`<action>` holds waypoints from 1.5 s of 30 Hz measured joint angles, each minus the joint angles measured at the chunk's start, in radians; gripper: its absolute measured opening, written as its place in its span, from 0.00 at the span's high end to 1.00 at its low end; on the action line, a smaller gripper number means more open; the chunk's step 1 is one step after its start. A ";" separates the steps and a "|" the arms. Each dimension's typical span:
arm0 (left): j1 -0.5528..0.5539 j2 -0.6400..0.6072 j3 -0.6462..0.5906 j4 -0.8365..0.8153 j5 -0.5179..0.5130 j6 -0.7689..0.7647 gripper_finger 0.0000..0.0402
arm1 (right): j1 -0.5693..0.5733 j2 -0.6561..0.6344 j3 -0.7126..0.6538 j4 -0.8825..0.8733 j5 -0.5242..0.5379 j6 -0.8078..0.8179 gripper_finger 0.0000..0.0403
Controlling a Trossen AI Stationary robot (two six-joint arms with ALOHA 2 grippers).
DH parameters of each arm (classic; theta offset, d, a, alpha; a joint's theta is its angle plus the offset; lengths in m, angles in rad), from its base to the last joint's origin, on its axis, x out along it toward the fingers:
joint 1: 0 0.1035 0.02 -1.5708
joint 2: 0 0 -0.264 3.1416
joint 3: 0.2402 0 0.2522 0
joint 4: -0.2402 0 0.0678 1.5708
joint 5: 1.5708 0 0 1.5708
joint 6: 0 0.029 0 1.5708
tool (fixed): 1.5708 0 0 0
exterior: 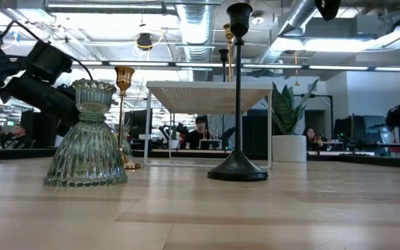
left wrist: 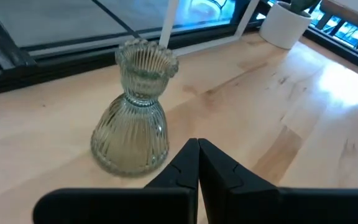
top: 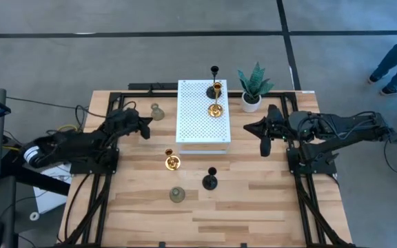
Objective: Pick & Place candle stick holders
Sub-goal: Put the top transparent glass candle holder on the shelf
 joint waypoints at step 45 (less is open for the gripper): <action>-0.001 0.423 0.126 0.248 -0.177 -0.071 0.12 | -0.004 0.000 0.000 -0.016 0.001 0.000 1.00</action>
